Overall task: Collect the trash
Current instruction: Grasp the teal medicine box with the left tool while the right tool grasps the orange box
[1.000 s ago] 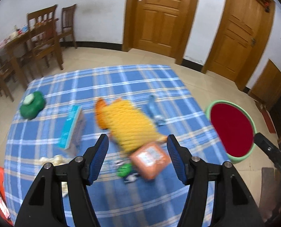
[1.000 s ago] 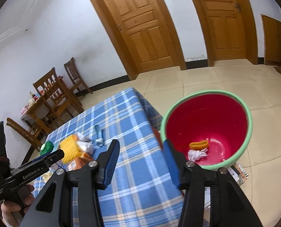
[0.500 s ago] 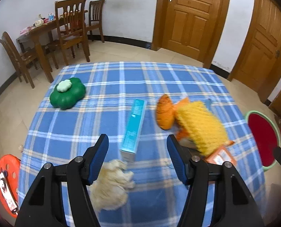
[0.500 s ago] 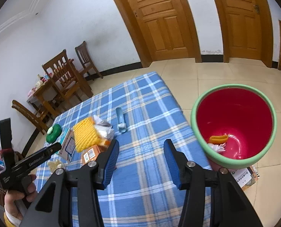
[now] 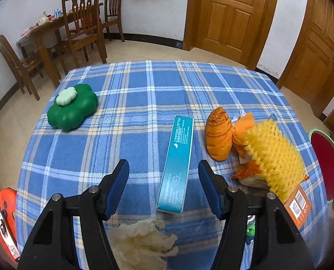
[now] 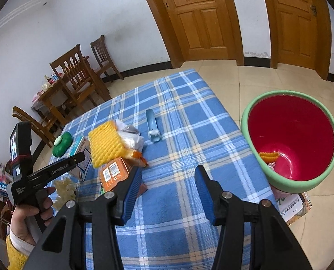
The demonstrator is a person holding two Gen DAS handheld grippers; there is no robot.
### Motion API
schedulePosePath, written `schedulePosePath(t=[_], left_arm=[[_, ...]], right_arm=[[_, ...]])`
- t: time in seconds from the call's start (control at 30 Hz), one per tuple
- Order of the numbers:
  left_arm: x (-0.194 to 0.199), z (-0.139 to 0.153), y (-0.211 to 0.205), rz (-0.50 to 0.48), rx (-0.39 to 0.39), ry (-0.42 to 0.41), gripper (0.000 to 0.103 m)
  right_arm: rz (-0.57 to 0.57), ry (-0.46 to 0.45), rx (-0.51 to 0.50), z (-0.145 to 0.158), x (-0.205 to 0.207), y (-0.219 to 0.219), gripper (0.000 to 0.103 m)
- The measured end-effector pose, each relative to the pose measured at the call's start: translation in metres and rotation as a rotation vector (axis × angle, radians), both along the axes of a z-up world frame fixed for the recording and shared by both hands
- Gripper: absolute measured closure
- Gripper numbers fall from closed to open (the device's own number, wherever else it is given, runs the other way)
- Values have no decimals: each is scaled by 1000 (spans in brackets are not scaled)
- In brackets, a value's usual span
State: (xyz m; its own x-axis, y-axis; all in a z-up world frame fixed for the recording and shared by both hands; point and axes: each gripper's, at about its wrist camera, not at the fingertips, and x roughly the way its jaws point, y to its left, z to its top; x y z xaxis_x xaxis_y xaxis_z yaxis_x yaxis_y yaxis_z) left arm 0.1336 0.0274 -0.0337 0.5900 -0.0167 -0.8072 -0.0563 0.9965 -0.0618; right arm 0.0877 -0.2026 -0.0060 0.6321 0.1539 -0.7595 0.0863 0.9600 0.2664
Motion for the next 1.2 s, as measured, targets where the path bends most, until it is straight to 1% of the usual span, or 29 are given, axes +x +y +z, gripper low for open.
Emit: schedulePosePath(t=[0.13, 0.2, 0.27, 0.3, 0.37, 0.4, 0.43, 0.47, 0.5, 0.6, 0.73, 0.93, 1.07, 1.2], left_arm=[[4, -5, 2, -3, -21, 15, 39], [6, -8, 2, -10, -35, 12, 41], [6, -9, 1, -22, -44, 11, 50], [6, -10, 1, -27, -49, 13, 52], [6, -12, 1, -35, -64, 19, 66], [6, -13, 1, -38, -74, 21, 69], [6, -14, 1, -41, -86, 24, 76], [5, -14, 2, -43, -96, 25, 80], [4, -15, 3, -44, -107, 24, 82], [-2, -11, 6, -38, -128, 8, 84], [-14, 4, 11, -25, -151, -32, 85], [-36, 25, 15, -20, -171, -85, 85], [-47, 32, 18, -16, -178, -97, 85], [-58, 37, 22, -12, -192, -111, 85]], right_arm=[[6, 14, -3, -3, 3, 4, 51], [8, 20, -3, -4, 4, 6, 51], [9, 23, -3, -5, 5, 7, 51], [8, 23, -1, -5, 5, 8, 51], [9, 23, 1, -5, 5, 8, 51], [11, 23, 0, -5, 6, 9, 51], [15, 23, -2, -5, 6, 11, 51], [17, 23, -3, -5, 6, 12, 51], [20, 24, -3, -5, 6, 12, 51], [28, 22, -4, -4, 5, 15, 51], [42, 15, -3, -2, 5, 20, 51], [97, 4, -13, 1, 6, 36, 50], [143, 9, -27, -2, 9, 48, 47], [182, 18, -62, -7, 12, 62, 42]])
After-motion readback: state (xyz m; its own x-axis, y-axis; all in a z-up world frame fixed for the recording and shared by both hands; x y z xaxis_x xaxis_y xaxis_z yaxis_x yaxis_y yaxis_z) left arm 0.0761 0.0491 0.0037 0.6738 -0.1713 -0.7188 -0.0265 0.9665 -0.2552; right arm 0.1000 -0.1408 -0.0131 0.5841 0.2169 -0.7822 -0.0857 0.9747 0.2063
